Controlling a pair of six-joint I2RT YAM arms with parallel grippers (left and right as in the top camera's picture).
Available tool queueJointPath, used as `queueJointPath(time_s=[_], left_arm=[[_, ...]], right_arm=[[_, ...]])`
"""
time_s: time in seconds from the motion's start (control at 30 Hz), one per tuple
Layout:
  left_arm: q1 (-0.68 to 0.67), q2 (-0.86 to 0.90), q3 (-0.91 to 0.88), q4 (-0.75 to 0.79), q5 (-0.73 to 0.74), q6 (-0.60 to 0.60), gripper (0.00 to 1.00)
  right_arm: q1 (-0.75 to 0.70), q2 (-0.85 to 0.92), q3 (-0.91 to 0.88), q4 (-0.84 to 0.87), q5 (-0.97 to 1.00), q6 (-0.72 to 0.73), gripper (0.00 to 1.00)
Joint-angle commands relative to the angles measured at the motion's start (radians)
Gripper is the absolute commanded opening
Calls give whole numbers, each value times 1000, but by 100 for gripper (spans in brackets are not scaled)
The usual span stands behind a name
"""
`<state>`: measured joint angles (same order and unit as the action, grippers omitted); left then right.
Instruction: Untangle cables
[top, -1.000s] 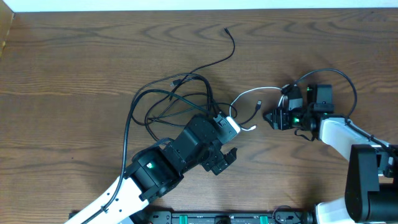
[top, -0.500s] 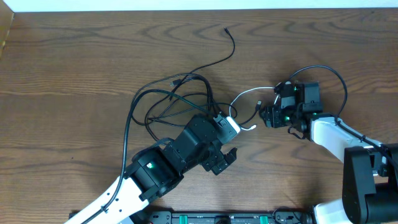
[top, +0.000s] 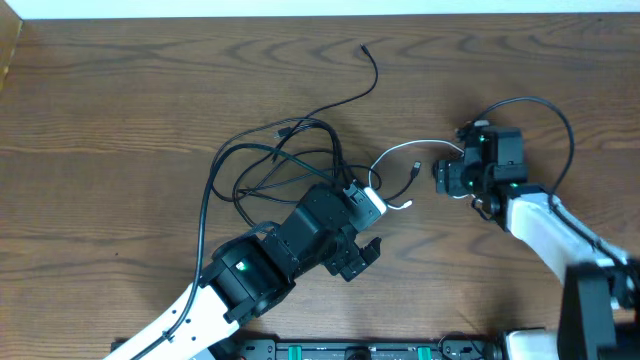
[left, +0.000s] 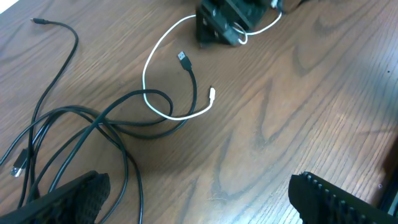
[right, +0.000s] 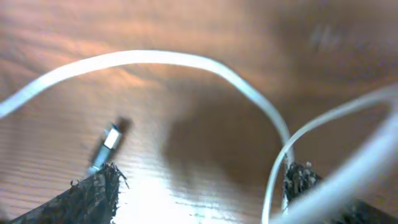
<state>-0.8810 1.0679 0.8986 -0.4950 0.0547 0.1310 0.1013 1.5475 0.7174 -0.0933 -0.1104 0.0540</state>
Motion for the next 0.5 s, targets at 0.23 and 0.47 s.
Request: queueJointPath(time_s=[0.23, 0.47], left_arm=[[-2, -2, 22, -2, 13, 2, 96], [-2, -2, 22, -2, 13, 2, 96]], right_arm=[[-2, -197, 3, -24, 15, -85, 98], [8, -187, 3, -23, -58, 6, 87]])
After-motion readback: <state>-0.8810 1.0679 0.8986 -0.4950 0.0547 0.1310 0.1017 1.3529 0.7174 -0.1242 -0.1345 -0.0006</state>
